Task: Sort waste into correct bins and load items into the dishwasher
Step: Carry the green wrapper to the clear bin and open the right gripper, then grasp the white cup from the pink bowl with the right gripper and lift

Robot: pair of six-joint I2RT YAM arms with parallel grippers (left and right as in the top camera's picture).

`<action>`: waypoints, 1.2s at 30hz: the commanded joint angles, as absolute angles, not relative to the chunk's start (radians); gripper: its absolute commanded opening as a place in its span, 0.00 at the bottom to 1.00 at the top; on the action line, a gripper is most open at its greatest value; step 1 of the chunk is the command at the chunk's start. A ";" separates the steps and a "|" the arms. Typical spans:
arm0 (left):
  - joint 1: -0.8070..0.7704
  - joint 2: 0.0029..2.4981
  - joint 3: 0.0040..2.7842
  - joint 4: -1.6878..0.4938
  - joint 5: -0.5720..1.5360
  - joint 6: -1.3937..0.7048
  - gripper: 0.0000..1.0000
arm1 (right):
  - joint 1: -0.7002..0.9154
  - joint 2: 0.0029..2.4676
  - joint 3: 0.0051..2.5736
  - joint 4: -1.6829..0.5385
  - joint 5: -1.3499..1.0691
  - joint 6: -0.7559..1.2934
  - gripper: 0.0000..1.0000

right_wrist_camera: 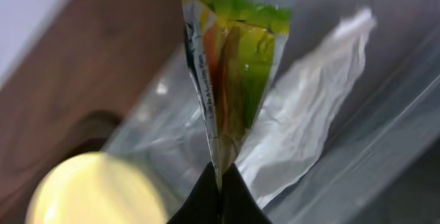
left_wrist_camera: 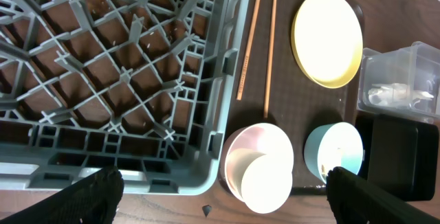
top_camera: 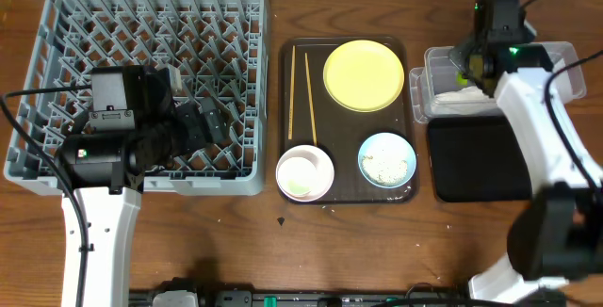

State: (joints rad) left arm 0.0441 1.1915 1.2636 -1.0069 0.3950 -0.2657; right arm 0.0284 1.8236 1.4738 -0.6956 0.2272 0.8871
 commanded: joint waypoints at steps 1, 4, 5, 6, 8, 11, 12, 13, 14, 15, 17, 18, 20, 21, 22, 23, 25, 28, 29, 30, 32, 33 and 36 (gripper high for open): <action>0.044 1.195 1.280 -1.009 0.408 -0.264 0.95 | 0.013 1.874 1.456 -0.691 0.187 0.923 0.21; 0.044 1.195 1.280 -1.009 0.408 -0.265 0.95 | 0.012 1.848 1.465 -0.685 0.138 0.803 0.44; 0.045 1.195 1.280 -1.009 0.408 -0.264 0.95 | 0.014 1.819 1.470 -0.686 0.115 0.751 0.46; 0.045 1.195 1.280 -1.009 0.408 -0.264 0.95 | 0.016 1.793 1.470 -0.689 0.086 0.714 0.46; 0.044 1.195 1.280 -1.009 0.408 -0.264 0.95 | 0.025 1.729 1.470 -0.714 0.021 0.645 0.47; 0.045 1.195 1.280 -1.009 0.408 -0.264 0.95 | 0.073 1.599 1.470 -0.797 -0.128 0.486 0.45; 0.045 1.195 1.280 -1.009 0.408 -0.264 0.95 | 0.090 1.576 1.470 -0.819 -0.171 0.451 0.45; 0.044 1.195 1.280 -1.009 0.408 -0.264 0.95 | 0.117 1.557 1.470 -0.843 -0.225 0.406 0.45; 0.045 1.195 1.280 -1.009 0.408 -0.265 0.95 | 0.143 1.545 1.470 -0.863 -0.271 0.365 0.45; 0.044 1.195 1.280 -1.009 0.408 -0.264 0.95 | 0.175 1.539 1.470 -0.883 -0.310 0.328 0.45; 0.045 1.195 1.280 -1.009 0.408 -0.264 0.95 | 0.254 1.538 1.470 -0.926 -0.354 0.266 0.45; 0.044 1.195 1.280 -1.009 0.408 -0.264 0.96 | 0.300 1.543 1.468 -0.949 -0.350 0.244 0.46; 0.045 1.195 1.280 -1.009 0.408 -0.264 0.95 | 0.384 1.557 1.466 -0.980 -0.348 0.192 0.47; 0.045 1.195 1.280 -1.009 0.408 -0.264 0.95 | 0.419 1.564 1.465 -0.988 -0.346 0.174 0.47; 0.044 1.195 1.280 -1.009 0.408 -0.264 0.95 | 0.457 1.574 1.463 -0.993 -0.337 0.170 0.47; 0.044 1.195 1.280 -1.009 0.409 -0.265 0.95 | 0.504 1.589 1.460 -0.996 -0.324 0.169 0.47; 0.044 1.195 1.280 -1.019 0.424 -0.266 0.95 | 0.569 1.616 1.456 -0.995 -0.321 0.149 0.48; 0.045 1.195 1.280 -1.129 0.471 -0.269 0.98 | 0.644 1.662 1.452 -0.995 -0.315 0.141 0.49; 0.045 1.195 1.280 -1.128 0.485 -0.272 0.98 | 0.675 1.688 1.451 -0.996 -0.298 0.146 0.48; 0.045 1.195 1.280 -1.128 0.487 -0.272 0.98 | 0.695 1.712 1.451 -0.995 -0.273 0.164 0.47; 0.045 1.195 1.280 -1.130 0.458 -0.271 0.98 | 0.738 1.774 1.451 -0.995 -0.185 0.214 0.45; 0.045 1.195 1.280 -1.144 0.447 -0.271 0.98 | 0.750 1.799 1.451 -0.993 -0.165 0.217 0.45; 0.045 1.195 1.281 -1.197 0.455 -0.257 0.98 | 0.775 1.872 1.451 -0.976 -0.136 0.220 0.41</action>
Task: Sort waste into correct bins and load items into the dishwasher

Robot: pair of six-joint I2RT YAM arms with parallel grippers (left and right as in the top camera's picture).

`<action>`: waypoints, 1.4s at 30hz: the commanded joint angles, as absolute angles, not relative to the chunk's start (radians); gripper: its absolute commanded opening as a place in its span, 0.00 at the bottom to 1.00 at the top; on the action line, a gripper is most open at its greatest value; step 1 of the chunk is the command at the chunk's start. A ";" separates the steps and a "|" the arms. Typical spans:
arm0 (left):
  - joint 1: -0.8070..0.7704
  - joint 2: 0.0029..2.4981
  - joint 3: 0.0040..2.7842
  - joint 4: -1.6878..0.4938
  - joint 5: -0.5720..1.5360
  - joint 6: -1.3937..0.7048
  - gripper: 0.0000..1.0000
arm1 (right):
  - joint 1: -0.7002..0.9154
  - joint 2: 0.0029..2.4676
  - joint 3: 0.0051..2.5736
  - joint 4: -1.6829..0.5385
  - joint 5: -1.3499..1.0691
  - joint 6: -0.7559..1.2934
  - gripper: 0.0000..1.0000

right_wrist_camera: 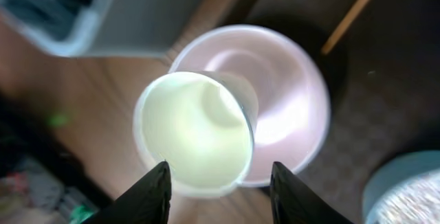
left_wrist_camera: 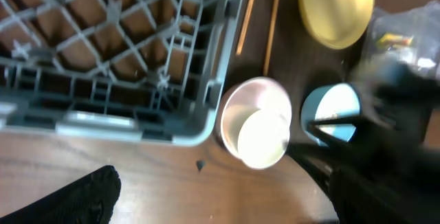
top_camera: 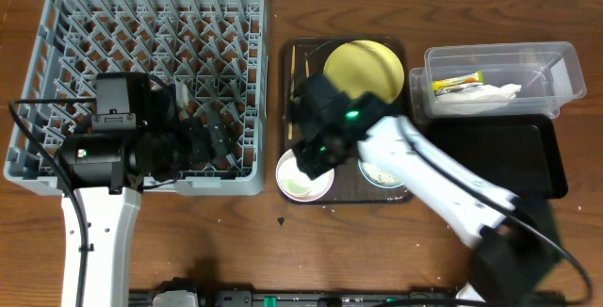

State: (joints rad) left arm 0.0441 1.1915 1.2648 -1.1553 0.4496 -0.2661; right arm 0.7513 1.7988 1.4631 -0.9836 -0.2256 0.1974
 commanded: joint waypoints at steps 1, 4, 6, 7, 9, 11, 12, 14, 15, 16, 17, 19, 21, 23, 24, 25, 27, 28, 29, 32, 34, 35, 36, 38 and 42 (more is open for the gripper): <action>0.045 1.195 1.280 -1.217 0.456 -0.243 0.98 | 0.778 1.897 1.451 -0.972 -0.120 0.233 0.36; 0.045 1.192 1.281 -1.246 0.456 -0.202 0.98 | 0.773 1.937 1.451 -0.973 -0.075 0.266 0.20; 0.046 1.181 1.283 -1.244 0.456 -0.196 0.98 | 0.760 1.937 1.451 -0.969 -0.079 0.265 0.13; 0.049 1.175 1.286 -1.240 0.456 -0.196 0.98 | 0.756 1.932 1.452 -0.970 -0.079 0.265 0.09; 0.061 1.155 1.299 -1.217 0.456 -0.196 0.98 | 0.748 1.897 1.453 -0.985 -0.079 0.265 0.01; 0.076 1.135 1.308 -1.192 0.467 -0.196 0.98 | 0.738 1.854 1.453 -1.003 -0.080 0.263 0.01; 0.081 1.127 1.309 -1.177 0.483 -0.196 0.98 | 0.728 1.827 1.453 -1.011 -0.080 0.251 0.01; 0.096 1.110 1.309 -1.138 0.547 -0.196 0.98 | 0.702 1.766 1.453 -1.016 -0.096 0.221 0.01; 0.102 1.106 1.309 -1.120 0.587 -0.196 0.98 | 0.687 1.734 1.453 -1.014 -0.112 0.205 0.01; 0.107 1.104 1.309 -1.103 0.634 -0.196 0.98 | 0.663 1.692 1.453 -1.007 -0.141 0.186 0.01; 0.112 1.105 1.309 -1.082 0.707 -0.194 0.98 | 0.635 1.652 1.453 -0.993 -0.181 0.169 0.01; 0.118 1.105 1.309 -1.044 0.888 -0.152 0.98 | 0.569 1.580 1.453 -0.954 -0.300 0.144 0.01; 0.118 1.105 1.309 -1.001 1.048 -0.132 0.98 | 0.486 1.517 1.453 -0.889 -0.515 0.103 0.01; 0.118 1.105 1.309 -0.956 1.161 -0.132 0.98 | 0.403 1.477 1.453 -0.796 -0.796 0.073 0.01; 0.118 1.105 1.309 -0.941 1.199 -0.132 0.98 | 0.376 1.469 1.453 -0.754 -0.905 0.072 0.01; 0.118 1.105 1.309 -0.924 1.249 -0.132 0.98 | 0.345 1.466 1.453 -0.689 -1.052 0.073 0.01; 0.117 1.105 1.309 -0.913 1.302 -0.132 0.98 | 0.335 1.466 1.453 -0.633 -1.171 0.073 0.01; 0.117 1.105 1.309 -0.913 1.329 -0.132 0.98 | 0.339 1.466 1.453 -0.622 -1.188 0.073 0.01; 0.117 1.105 1.309 -0.913 1.350 -0.131 0.98 | 0.349 1.466 1.453 -0.616 -1.191 0.072 0.01; 0.115 1.105 1.309 -0.909 1.423 -0.130 0.98 | 0.391 1.469 1.453 -0.590 -1.191 0.061 0.01; 0.107 1.105 1.309 -0.904 1.469 -0.117 0.98 | 0.425 1.472 1.453 -0.563 -1.200 0.046 0.01; 0.102 1.105 1.309 -0.902 1.486 -0.110 0.98 | 0.446 1.475 1.453 -0.541 -1.215 0.043 0.01; 0.097 1.105 1.309 -0.903 1.489 -0.109 0.98 | 0.464 1.476 1.453 -0.516 -1.238 0.038 0.01; 0.085 1.105 1.309 -0.903 1.493 -0.109 0.98 | 0.490 1.476 1.453 -0.473 -1.263 0.036 0.01; 0.055 1.105 1.309 -0.902 1.514 -0.109 0.98 | 0.513 1.477 1.453 -0.418 -1.242 0.059 0.01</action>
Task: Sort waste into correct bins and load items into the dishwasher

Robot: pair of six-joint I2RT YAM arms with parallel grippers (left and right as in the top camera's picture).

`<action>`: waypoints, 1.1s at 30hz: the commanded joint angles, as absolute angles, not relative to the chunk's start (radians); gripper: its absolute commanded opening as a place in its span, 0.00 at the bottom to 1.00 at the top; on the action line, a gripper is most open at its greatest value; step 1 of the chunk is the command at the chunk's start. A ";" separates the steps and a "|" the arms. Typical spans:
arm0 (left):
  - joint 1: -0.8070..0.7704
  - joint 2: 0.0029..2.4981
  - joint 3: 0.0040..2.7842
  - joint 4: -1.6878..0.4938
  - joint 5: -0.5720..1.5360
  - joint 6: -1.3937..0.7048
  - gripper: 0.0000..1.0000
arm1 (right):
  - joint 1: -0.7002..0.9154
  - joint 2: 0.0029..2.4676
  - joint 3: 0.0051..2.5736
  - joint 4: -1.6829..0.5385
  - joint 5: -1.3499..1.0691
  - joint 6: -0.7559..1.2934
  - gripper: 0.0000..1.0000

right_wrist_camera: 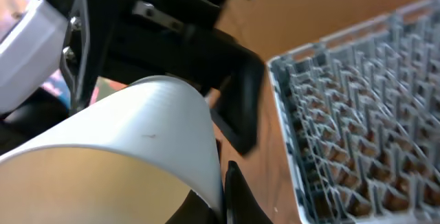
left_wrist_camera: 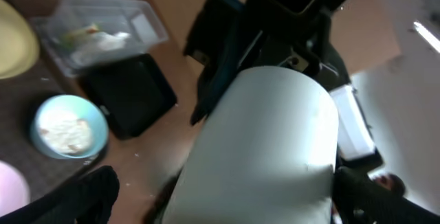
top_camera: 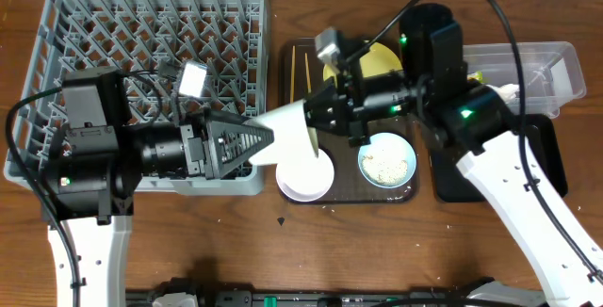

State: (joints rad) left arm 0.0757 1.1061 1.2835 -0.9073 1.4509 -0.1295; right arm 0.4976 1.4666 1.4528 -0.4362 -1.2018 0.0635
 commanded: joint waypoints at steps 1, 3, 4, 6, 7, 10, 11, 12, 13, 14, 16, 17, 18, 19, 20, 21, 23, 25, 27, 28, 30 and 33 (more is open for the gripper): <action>0.047 1.105 1.309 -0.902 1.517 -0.109 0.97 | 0.515 1.477 1.453 -0.418 -1.219 0.064 0.01; 0.035 1.105 1.309 -0.902 1.519 -0.109 0.86 | 0.517 1.477 1.453 -0.419 -1.166 0.083 0.01; 0.027 1.105 1.309 -0.902 1.519 -0.109 0.81 | 0.519 1.478 1.453 -0.419 -1.140 0.086 0.01; 0.020 1.105 1.309 -0.902 1.518 -0.109 0.76 | 0.523 1.478 1.453 -0.418 -1.122 0.089 0.01; 0.020 1.105 1.309 -0.902 1.518 -0.109 0.74 | 0.523 1.478 1.453 -0.413 -1.120 0.089 0.01; 0.020 1.105 1.309 -0.902 1.518 -0.109 0.69 | 0.523 1.478 1.453 -0.410 -1.095 0.089 0.01; 0.020 1.105 1.309 -0.902 1.518 -0.109 0.68 | 0.523 1.478 1.453 -0.410 -1.096 0.089 0.01; 0.020 1.105 1.309 -0.902 1.518 -0.109 0.65 | 0.523 1.478 1.453 -0.411 -1.096 0.089 0.01; 0.020 1.105 1.309 -0.902 1.517 -0.109 0.64 | 0.524 1.478 1.453 -0.411 -1.096 0.089 0.01; 0.020 1.105 1.309 -0.902 1.510 -0.109 0.63 | 0.524 1.478 1.453 -0.411 -1.096 0.089 0.02; 0.020 1.105 1.309 -0.903 1.472 -0.109 0.63 | 0.525 1.478 1.453 -0.411 -1.096 0.089 0.09; 0.020 1.105 1.309 -0.903 1.451 -0.109 0.63 | 0.525 1.478 1.453 -0.411 -1.095 0.089 0.17; 0.020 1.105 1.309 -0.904 1.427 -0.109 0.63 | 0.525 1.478 1.453 -0.411 -1.095 0.089 0.25; 0.020 1.105 1.309 -0.905 1.397 -0.109 0.63 | 0.523 1.478 1.453 -0.412 -1.087 0.089 0.33; 0.020 1.104 1.309 -0.908 1.366 -0.109 0.63 | 0.521 1.477 1.453 -0.416 -1.073 0.089 0.40; 0.020 1.103 1.309 -0.915 1.320 -0.109 0.63 | 0.513 1.476 1.453 -0.425 -1.046 0.089 0.46; 0.023 1.103 1.309 -0.939 1.196 -0.109 0.64 | 0.485 1.462 1.453 -0.460 -0.947 0.089 0.50; 0.031 1.103 1.309 -0.966 1.107 -0.109 0.64 | 0.450 1.439 1.453 -0.493 -0.884 0.088 0.53; 0.039 1.103 1.309 -0.995 1.015 -0.109 0.64 | 0.418 1.415 1.453 -0.515 -0.870 0.088 0.54; 0.045 1.103 1.309 -1.010 0.960 -0.109 0.64 | 0.401 1.401 1.453 -0.533 -0.853 0.089 0.54; 0.067 1.103 1.309 -1.041 0.859 -0.109 0.64 | 0.376 1.372 1.453 -0.583 -0.801 0.089 0.55; 0.108 1.103 1.309 -1.085 0.680 -0.122 0.64 | 0.354 1.336 1.453 -0.701 -0.688 0.088 0.57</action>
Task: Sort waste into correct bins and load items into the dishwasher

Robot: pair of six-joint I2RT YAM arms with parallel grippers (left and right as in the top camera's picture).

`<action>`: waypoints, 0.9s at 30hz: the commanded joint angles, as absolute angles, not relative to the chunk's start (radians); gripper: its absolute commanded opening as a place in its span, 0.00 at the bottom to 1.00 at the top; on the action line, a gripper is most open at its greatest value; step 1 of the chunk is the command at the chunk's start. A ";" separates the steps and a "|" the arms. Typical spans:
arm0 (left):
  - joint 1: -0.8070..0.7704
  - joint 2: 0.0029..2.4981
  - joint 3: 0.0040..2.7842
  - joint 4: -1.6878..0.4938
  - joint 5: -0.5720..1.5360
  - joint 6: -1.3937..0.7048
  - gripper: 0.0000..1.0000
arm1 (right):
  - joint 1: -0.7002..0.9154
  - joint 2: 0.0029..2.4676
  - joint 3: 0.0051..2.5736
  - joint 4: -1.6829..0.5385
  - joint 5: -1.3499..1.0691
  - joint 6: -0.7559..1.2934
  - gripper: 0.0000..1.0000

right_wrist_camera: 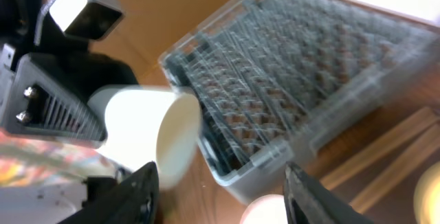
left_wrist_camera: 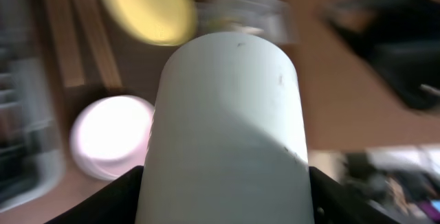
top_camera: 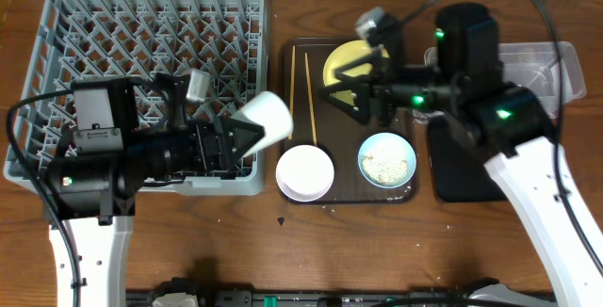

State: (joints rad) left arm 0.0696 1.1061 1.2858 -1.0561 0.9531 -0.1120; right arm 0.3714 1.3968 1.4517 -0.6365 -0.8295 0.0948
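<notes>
My left gripper (top_camera: pixel 247 130) is shut on a white paper cup (top_camera: pixel 268 116), held on its side above the right edge of the grey dish rack (top_camera: pixel 141 24). The cup (left_wrist_camera: pixel 227 128) fills the left wrist view between both fingers. My right gripper (top_camera: pixel 344 95) stands open and empty over the tray, partly hiding the yellow plate (top_camera: pixel 337 67). The right wrist view looks at the cup (right_wrist_camera: pixel 155 131) and the rack (right_wrist_camera: pixel 302 80) between its spread fingers (right_wrist_camera: pixel 130 196). A pink bowl (top_camera: pixel 304 171), a blue bowl of rice (top_camera: pixel 387 159) and chopsticks (top_camera: pixel 309 90) lie on the tray.
The dark tray (top_camera: pixel 344 147) sits between the rack and the bins. A clear bin (top_camera: pixel 546 62) with wrappers stands at the back right, a black bin (top_camera: pixel 471 170) in front of it. My right arm reaches across both bins.
My right gripper has let go of the cup's rim and now stands open, further right by the yellow plate. My left gripper has shut on the cup and holds it nearer the rack.
My right gripper held a green wrapper over the clear bin while the left hung open over the rack. Then the wrapper lay in the bin and the right was open above the cup in the pink bowl. It then held the cup up, and now the left holds it.
</notes>
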 commanded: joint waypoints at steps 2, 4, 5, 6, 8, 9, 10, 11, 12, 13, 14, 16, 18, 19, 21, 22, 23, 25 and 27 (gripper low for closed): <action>0.134 1.104 1.309 -1.118 0.496 -0.169 0.64 | 0.353 1.323 1.453 -0.782 -0.603 0.088 0.58; 0.152 1.111 1.309 -1.150 0.289 -0.229 0.64 | 0.353 1.318 1.453 -0.871 -0.522 0.089 0.59; 0.156 1.116 1.309 -1.161 0.214 -0.253 0.64 | 0.354 1.319 1.453 -0.904 -0.499 0.089 0.59; 0.159 1.123 1.309 -1.171 0.150 -0.276 0.64 | 0.354 1.320 1.452 -0.936 -0.481 0.089 0.59; 0.161 1.144 1.309 -1.192 0.039 -0.329 0.64 | 0.354 1.322 1.452 -0.994 -0.456 0.089 0.59; 0.161 1.156 1.309 -1.201 0.005 -0.351 0.64 | 0.355 1.325 1.452 -1.012 -0.449 0.089 0.59; 0.161 1.172 1.309 -1.206 -0.023 -0.372 0.64 | 0.355 1.326 1.452 -1.029 -0.449 0.089 0.59; 0.161 1.188 1.309 -1.208 -0.036 -0.385 0.64 | 0.355 1.328 1.452 -1.042 -0.449 0.089 0.59; 0.161 1.208 1.309 -1.207 -0.036 -0.395 0.64 | 0.355 1.329 1.452 -1.052 -0.448 0.089 0.59; 0.161 1.237 1.309 -1.206 -0.037 -0.403 0.64 | 0.355 1.329 1.452 -1.060 -0.446 0.089 0.59; 0.161 1.255 1.309 -1.202 -0.038 -0.403 0.64 | 0.355 1.329 1.452 -1.064 -0.445 0.089 0.59; 0.161 1.298 1.309 -1.189 -0.038 -0.406 0.64 | 0.355 1.329 1.452 -1.069 -0.445 0.089 0.59; 0.161 1.341 1.309 -1.177 -0.034 -0.407 0.64 | 0.355 1.329 1.452 -1.071 -0.445 0.089 0.59; 0.161 1.362 1.309 -1.177 -0.034 -0.415 0.64 | 0.355 1.329 1.452 -1.071 -0.445 0.089 0.59; 0.161 1.404 1.309 -1.177 -0.033 -0.425 0.64 | 0.355 1.329 1.452 -1.071 -0.445 0.089 0.59; 0.161 1.442 1.309 -1.174 -0.028 -0.425 0.65 | 0.355 1.329 1.452 -1.075 -0.445 0.089 0.59; 0.161 1.457 1.309 -1.173 -0.014 -0.424 0.70 | 0.355 1.329 1.452 -1.079 -0.445 0.089 0.59; 0.161 1.491 1.309 -1.166 0.010 -0.424 0.74 | 0.355 1.329 1.452 -1.085 -0.445 0.089 0.59; 0.161 1.517 1.309 -1.161 0.013 -0.424 0.74 | 0.355 1.329 1.452 -1.091 -0.445 0.089 0.59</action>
State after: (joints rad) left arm 0.1570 1.4773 1.2869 -1.1660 0.0006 -0.4126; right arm 0.3584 1.3239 1.4517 -1.0832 -0.4503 0.0944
